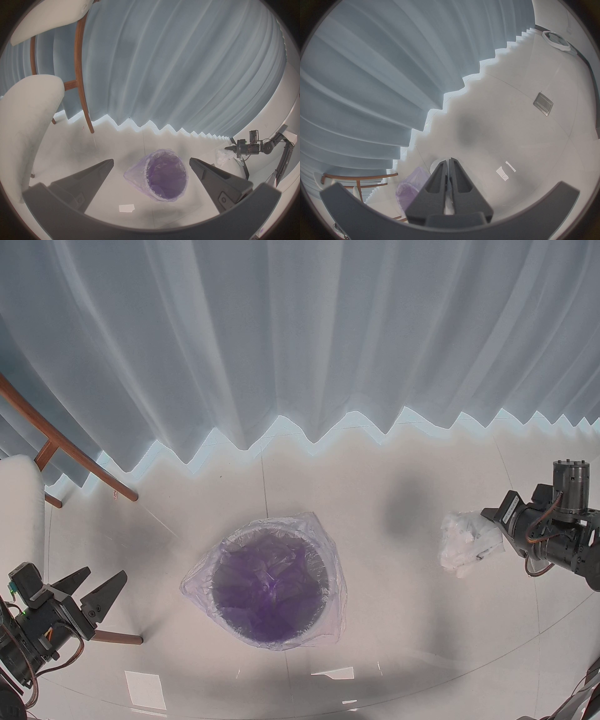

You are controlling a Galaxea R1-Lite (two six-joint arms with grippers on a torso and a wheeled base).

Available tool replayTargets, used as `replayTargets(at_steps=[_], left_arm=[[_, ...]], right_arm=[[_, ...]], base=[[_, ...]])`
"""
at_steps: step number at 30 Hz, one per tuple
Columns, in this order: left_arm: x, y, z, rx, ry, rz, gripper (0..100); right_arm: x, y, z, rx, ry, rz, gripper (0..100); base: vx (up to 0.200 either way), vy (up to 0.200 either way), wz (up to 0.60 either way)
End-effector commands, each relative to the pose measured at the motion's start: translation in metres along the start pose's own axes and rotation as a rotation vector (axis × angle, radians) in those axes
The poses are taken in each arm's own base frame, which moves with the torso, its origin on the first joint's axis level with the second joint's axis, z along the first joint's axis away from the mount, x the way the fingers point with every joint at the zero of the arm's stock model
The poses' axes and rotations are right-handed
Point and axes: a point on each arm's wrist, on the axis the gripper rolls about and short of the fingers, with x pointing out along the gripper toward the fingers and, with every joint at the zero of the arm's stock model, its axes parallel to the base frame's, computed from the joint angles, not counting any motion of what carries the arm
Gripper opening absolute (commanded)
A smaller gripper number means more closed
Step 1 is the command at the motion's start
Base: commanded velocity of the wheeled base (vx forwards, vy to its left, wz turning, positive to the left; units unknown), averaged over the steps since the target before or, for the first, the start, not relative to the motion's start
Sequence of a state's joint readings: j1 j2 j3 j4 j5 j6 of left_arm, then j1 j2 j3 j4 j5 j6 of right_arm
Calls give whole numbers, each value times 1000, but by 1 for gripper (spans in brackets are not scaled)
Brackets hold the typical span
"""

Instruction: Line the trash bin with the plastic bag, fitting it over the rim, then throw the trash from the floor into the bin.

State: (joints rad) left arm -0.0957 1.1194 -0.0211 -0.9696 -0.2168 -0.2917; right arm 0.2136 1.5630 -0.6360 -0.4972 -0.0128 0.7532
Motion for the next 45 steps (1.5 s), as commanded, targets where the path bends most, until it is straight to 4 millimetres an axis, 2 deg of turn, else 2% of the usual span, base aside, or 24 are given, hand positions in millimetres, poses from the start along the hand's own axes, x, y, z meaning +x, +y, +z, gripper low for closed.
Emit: replayTargets(at_steps=[1, 8, 15, 19, 21, 28, 29, 35, 38, 45], left_arm=[[-2, 0, 1, 9, -15, 3, 100], [-3, 4, 2, 5, -24, 40, 100], [-4, 7, 4, 19, -36, 64, 100], [-7, 7, 3, 20, -40, 69, 100], [-9, 8, 3, 19, -49, 82, 100], [-15, 7, 1, 18, -55, 92, 100], [-18, 7, 0, 18, -59, 95, 100], [-32, 4, 1, 27, -100, 106, 100], [-38, 2, -2, 30, -101, 99, 100], [-66, -3, -17, 66, -84, 113, 100]], right_arm=[[-28, -5, -4, -10, -26, 22, 0], [-37, -20, -25, -106, 43, 4, 0], [-34, -10, -39, -233, 121, 118, 0], [-24, 0, -50, -266, 150, 174, 0], [-13, 9, -64, -307, 178, 226, 0], [12, 20, -88, -415, 188, 307, 0], [20, 25, -95, -432, 177, 343, 0], [36, 44, -118, -458, 155, 457, 0], [38, 50, -123, -460, 148, 487, 0], [48, 85, -129, -471, 102, 595, 0]], base=[[0, 0, 0], [0, 0, 0], [0, 0, 0], [0, 0, 0], [0, 0, 0], [0, 0, 0], [0, 0, 0], [0, 0, 0], [0, 0, 0], [0, 0, 0]])
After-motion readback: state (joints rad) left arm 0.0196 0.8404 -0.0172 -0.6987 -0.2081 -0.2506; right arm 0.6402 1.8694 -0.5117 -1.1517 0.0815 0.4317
